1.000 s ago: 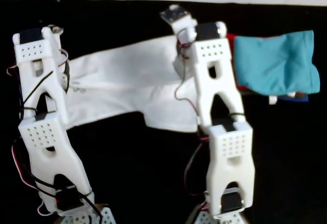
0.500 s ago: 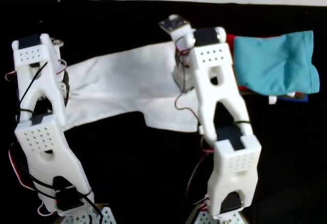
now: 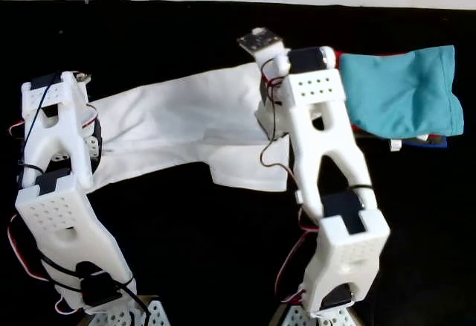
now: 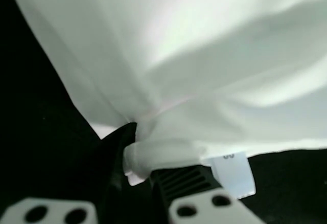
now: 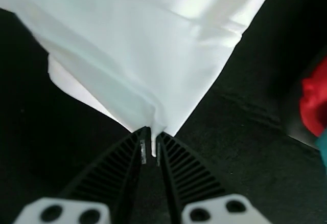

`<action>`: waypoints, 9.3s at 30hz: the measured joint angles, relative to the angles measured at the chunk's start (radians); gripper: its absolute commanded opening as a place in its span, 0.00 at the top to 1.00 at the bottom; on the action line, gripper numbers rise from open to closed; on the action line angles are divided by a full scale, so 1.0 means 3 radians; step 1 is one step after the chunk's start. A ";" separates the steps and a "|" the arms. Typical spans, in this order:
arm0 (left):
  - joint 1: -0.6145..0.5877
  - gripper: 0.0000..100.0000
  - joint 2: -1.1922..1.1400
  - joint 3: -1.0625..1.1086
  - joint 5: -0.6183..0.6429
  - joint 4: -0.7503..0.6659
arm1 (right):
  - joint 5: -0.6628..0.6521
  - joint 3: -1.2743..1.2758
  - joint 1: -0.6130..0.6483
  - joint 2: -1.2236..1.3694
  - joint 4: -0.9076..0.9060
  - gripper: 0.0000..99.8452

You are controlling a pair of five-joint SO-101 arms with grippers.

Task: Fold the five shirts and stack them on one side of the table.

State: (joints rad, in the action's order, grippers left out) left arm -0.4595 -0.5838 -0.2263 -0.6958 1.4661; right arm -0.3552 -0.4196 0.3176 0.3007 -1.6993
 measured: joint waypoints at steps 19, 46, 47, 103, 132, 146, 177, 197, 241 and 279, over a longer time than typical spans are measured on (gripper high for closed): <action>-0.0169 0.84 0.0000 -0.0368 -0.0143 0.0322 | -0.0020 0.0578 -0.0005 -0.0036 0.0179 0.80; -0.0097 0.97 -0.0696 -0.1371 -0.0189 0.0931 | -0.0020 -0.0266 0.0189 0.0465 0.0348 0.89; -0.0133 0.97 -0.0629 -0.1314 -0.0266 0.0936 | -0.0020 -0.0266 0.0189 0.0471 0.0348 0.89; 0.0005 0.97 0.0179 -0.0517 0.0107 0.0777 | 0.0072 -0.0153 0.0245 0.0527 0.0604 0.89; -0.0230 0.97 0.0951 0.0118 -0.0061 0.0123 | 0.0072 -0.0542 0.0394 0.0634 -0.0051 0.89; -0.0077 0.97 0.0026 0.0092 0.1345 -0.0501 | -0.0604 0.0471 0.1115 0.0332 -0.0164 0.81; -0.0020 0.97 -0.0215 -0.0005 0.1488 -0.0573 | -0.0967 0.0910 0.0624 0.1079 0.0926 1.00; -0.0020 0.97 -0.0230 -0.0005 0.1488 -0.0573 | -0.0967 -0.1161 0.0496 0.1222 0.0205 0.99; -0.0020 0.97 -0.0235 -0.0005 0.1488 -0.0573 | 0.0189 -0.1678 0.0859 0.1923 0.0624 0.99; -0.0271 0.79 -0.0297 -0.1417 0.1294 0.0414 | 0.0189 -0.3877 0.0501 0.2460 -0.0015 0.80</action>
State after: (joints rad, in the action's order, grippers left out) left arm -0.5409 -0.6728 -0.6513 -0.3076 1.5904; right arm -0.2984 -1.5827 0.4680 1.0388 -1.7039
